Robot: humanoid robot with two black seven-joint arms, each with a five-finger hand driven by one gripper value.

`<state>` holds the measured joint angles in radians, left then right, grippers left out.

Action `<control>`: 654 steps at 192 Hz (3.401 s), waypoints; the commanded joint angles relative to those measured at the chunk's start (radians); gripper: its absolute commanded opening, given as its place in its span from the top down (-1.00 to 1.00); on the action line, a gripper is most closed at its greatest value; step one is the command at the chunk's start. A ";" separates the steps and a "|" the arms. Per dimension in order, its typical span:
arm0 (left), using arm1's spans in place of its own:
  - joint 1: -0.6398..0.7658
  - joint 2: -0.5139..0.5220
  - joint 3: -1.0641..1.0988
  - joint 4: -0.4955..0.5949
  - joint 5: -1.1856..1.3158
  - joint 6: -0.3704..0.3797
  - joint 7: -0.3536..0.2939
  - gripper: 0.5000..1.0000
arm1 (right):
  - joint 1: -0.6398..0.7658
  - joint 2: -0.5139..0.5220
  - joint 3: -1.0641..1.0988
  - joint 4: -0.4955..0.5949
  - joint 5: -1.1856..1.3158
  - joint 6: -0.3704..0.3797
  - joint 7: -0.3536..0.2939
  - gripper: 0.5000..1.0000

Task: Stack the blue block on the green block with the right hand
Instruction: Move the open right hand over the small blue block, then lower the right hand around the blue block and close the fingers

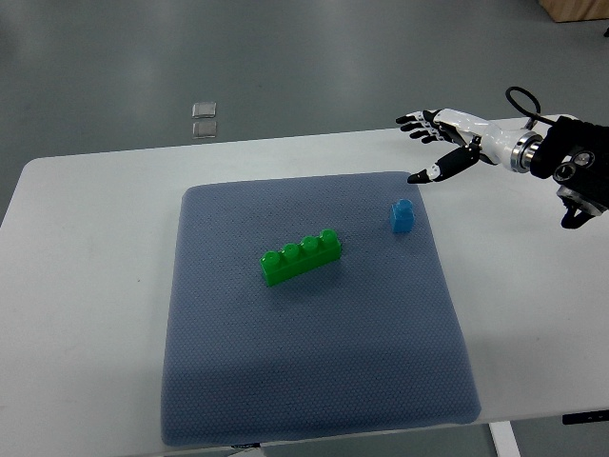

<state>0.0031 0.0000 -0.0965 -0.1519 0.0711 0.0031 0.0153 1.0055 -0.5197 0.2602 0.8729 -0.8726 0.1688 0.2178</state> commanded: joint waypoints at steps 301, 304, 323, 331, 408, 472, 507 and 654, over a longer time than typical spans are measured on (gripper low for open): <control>0.000 0.000 0.000 0.000 0.001 0.000 0.000 -1.00 | 0.466 0.116 -0.817 0.101 -0.058 -0.037 -0.117 -0.38; 0.000 0.000 0.000 0.000 0.001 0.000 0.000 -1.00 | 0.466 0.118 -0.817 0.101 -0.060 -0.035 -0.117 -0.38; 0.000 0.000 0.000 0.000 0.001 0.000 0.000 -1.00 | 0.484 0.121 -0.840 0.106 -0.060 -0.031 -0.117 -0.38; 0.000 0.000 0.000 0.000 0.001 0.000 0.000 -1.00 | 0.499 0.132 -0.866 0.107 -0.057 -0.032 -0.117 -0.38; 0.000 0.000 0.000 0.000 0.001 0.000 0.000 -1.00 | 0.513 0.213 -0.915 0.095 0.063 -0.032 -0.121 -0.33; 0.000 0.000 0.000 0.000 0.001 0.000 0.000 -1.00 | 0.501 0.224 -0.944 0.057 0.150 -0.032 -0.179 -0.32; 0.000 0.000 0.000 0.000 0.001 0.000 0.000 -1.00 | 0.490 0.224 -0.947 0.054 0.150 -0.032 -0.195 -0.19; 0.000 0.000 0.000 0.000 0.001 0.000 0.000 -1.00 | 0.441 0.251 -0.951 0.005 0.152 -0.043 -0.219 0.03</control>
<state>0.0030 0.0000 -0.0966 -0.1519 0.0717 0.0029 0.0153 1.4478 -0.2715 -0.6905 0.8806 -0.7209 0.1249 -0.0014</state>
